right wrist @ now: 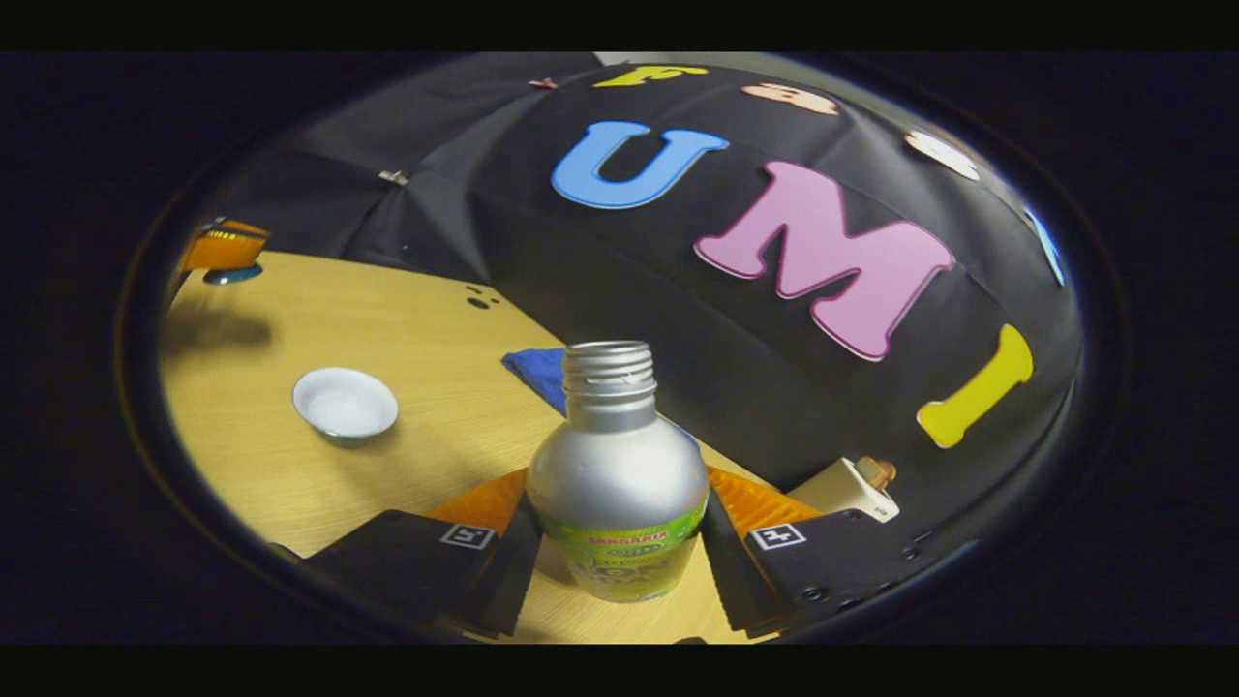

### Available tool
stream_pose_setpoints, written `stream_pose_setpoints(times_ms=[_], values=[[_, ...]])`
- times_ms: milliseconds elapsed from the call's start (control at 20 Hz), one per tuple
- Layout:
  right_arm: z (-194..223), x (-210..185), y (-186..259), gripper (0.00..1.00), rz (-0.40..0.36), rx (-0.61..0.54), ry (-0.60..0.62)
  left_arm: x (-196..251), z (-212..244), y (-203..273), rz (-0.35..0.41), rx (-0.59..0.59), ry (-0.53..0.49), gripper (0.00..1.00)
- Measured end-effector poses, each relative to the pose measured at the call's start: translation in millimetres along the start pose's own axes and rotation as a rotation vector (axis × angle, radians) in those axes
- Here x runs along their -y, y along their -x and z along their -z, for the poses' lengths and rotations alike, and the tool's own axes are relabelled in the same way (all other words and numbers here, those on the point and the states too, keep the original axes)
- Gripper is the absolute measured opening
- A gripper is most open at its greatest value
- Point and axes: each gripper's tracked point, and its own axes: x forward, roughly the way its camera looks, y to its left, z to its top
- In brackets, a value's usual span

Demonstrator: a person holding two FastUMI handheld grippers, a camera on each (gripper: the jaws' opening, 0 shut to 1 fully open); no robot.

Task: Open the teacup lid with one hand, grasp the water bottle and pour water into the teacup with the other hand; after pouring, place the water bottle on the coaster and then close the teacup lid.

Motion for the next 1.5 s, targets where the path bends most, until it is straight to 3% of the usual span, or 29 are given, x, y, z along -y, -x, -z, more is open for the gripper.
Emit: stream_pose_setpoints(times_ms=[150, 300, 400, 600, 800, 1100, 1250, 1500], values=[[-12.1, 14.3, 5.9, 0.8, 0.019, 0.044, -0.161, 7.1, -1.2, -0.2, 0.018, -0.002, 0.001, 0.29], [-28.9, 20.0, 7.0, 0.8, -0.014, 0.097, -0.325, 10.8, -3.2, 0.2, 0.026, 0.005, 0.0, 0.3], [-41.8, 33.5, 4.2, 0.8, 0.007, 0.147, -0.383, 12.0, -1.7, 0.4, 0.031, 0.003, 0.006, 0.3], [-47.8, 47.5, -7.0, 0.8, 0.034, 0.202, -0.39, 12.7, 1.0, 1.1, 0.033, -0.002, 0.012, 0.3], [-44.4, 36.5, -31.8, 0.8, -0.034, 0.247, -0.46, 13.6, 1.7, -1.2, 0.033, -0.001, 0.016, 0.3], [8.1, 35.7, -74.5, 0.8, -0.014, 0.163, -0.483, 10.7, 1.1, -0.5, 0.028, -0.002, 0.01, 0.32], [21.9, 34.6, -83.0, 0.8, -0.012, 0.135, -0.566, 10.4, 5.6, -4.0, 0.028, -0.013, 0.023, 0.3], [35.5, 43.4, -87.3, 0.8, 0.035, 0.123, -0.549, 12.9, 13.8, -13.0, 0.04, -0.039, 0.026, 0.29]])
